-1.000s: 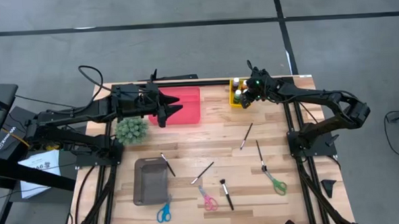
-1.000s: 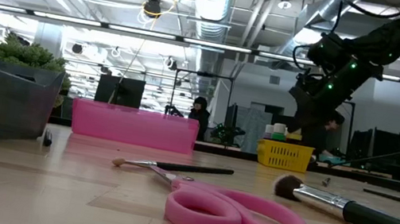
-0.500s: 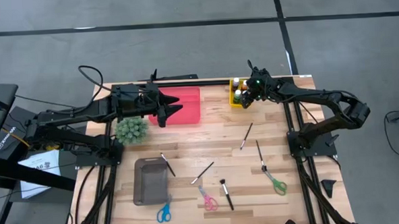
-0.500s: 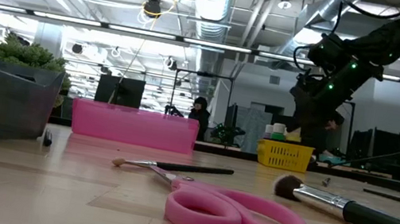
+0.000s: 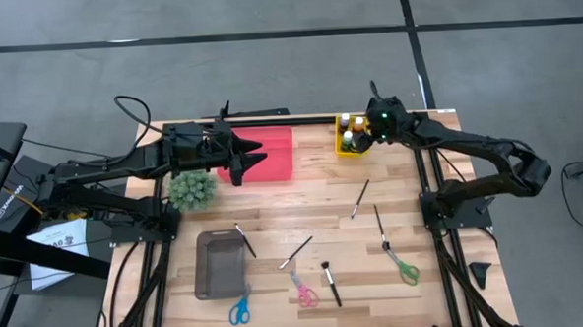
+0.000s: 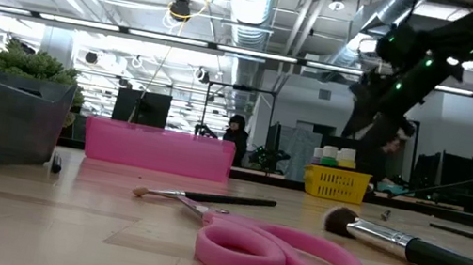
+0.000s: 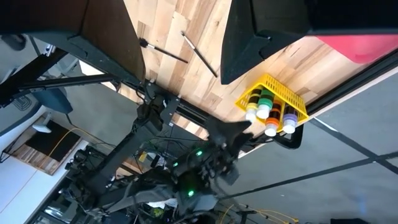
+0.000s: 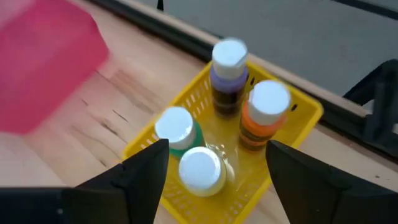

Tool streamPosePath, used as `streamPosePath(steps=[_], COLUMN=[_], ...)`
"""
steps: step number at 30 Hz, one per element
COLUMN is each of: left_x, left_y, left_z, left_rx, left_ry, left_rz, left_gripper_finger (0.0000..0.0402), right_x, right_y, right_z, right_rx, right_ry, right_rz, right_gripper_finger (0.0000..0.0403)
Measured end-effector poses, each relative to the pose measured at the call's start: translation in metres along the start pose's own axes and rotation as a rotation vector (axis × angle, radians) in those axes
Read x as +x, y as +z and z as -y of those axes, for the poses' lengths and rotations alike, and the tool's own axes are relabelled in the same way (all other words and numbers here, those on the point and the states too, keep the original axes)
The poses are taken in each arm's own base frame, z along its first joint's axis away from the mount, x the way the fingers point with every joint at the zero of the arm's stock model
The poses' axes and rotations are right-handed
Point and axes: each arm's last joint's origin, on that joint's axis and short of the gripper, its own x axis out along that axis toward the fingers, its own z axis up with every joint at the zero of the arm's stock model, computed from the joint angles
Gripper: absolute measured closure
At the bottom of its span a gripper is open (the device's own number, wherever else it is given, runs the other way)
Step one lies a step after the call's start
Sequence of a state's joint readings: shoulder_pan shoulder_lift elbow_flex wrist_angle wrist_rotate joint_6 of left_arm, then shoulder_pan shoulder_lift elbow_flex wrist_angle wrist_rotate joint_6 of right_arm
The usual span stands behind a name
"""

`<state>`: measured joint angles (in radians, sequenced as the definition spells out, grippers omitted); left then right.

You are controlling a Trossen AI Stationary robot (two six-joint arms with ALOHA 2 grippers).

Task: Pick & Place Paint Supplies
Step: Put the green scissors into the black bin

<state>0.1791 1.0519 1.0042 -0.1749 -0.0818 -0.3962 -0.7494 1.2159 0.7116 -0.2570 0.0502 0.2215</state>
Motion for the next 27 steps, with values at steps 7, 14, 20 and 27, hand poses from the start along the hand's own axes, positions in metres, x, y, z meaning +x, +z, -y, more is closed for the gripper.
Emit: streamPosePath(steps=[7,14,20,27], left_x=[0.000,0.000,0.000,0.000], left_y=[0.000,0.000,0.000,-0.002], left_z=[0.000,0.000,0.000,-0.001], left_rx=[0.029,0.084,0.111,0.114], left_ry=[0.001,0.001,0.002,0.008], left_rz=[-0.001,-0.002,-0.003,-0.022], left_gripper_finger=[0.0198,0.0198,0.0198,0.0198], right_x=[-0.050,-0.090,-0.105,-0.108], right_y=[-0.006,-0.028,-0.042,-0.056], right_z=[0.000,-0.014,-0.031,-0.058], right_rx=[0.166,0.317,0.353,0.392], right_ry=[0.033,0.157,0.245,0.318], right_rz=[0.024,-0.076,-0.145,-0.275], right_gripper_finger=[0.0139,0.0139,0.0139,0.0139])
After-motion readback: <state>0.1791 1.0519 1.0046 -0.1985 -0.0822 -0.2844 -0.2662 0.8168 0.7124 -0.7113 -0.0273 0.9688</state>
